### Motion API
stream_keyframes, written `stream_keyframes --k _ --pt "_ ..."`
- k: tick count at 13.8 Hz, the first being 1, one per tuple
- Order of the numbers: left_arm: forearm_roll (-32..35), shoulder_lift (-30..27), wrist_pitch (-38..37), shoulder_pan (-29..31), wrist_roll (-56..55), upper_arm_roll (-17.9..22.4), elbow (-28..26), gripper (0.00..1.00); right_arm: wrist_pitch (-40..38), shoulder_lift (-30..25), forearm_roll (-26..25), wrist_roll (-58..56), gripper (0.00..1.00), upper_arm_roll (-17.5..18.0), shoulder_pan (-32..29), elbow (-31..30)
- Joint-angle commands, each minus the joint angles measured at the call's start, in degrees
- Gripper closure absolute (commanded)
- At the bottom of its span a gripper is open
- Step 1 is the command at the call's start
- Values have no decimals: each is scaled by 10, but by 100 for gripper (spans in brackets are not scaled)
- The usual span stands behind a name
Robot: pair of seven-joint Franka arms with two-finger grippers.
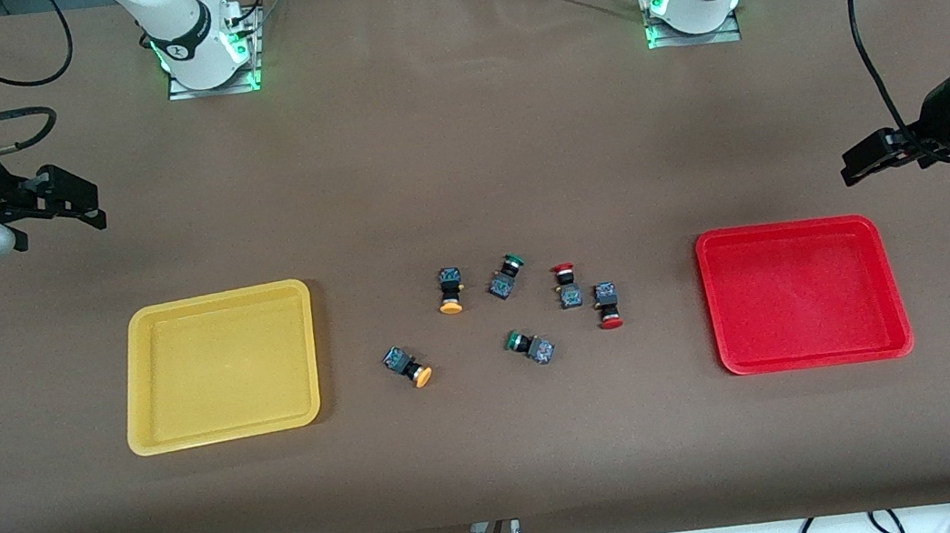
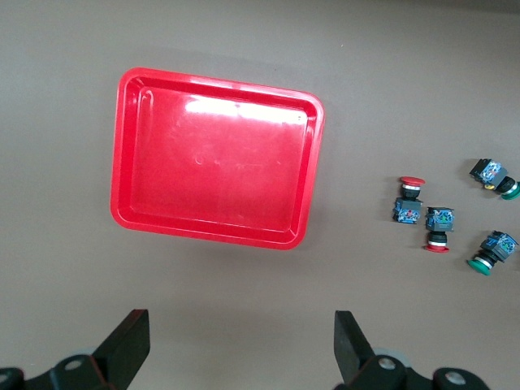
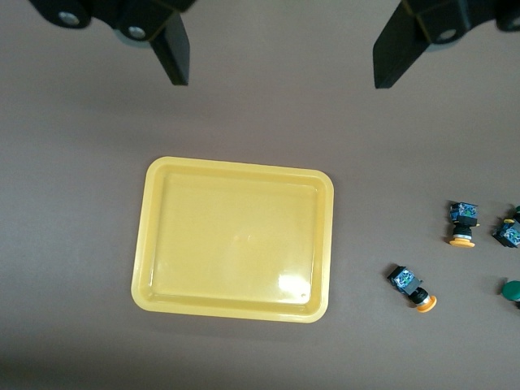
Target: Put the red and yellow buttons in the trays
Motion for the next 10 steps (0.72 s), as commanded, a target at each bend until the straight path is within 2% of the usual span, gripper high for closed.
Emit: stream_keyframes --k 1,3,10 --pt "7 7 -13 -3 11 2 18 0 31 -21 -11 16 0 4 2 -34" --pt "7 7 -13 -4 11 2 19 0 31 -10 -10 23 0 2 0 -15" --pt "7 6 -13 -4 11 2 19 0 35 -2 -13 31 0 1 -2 -13"
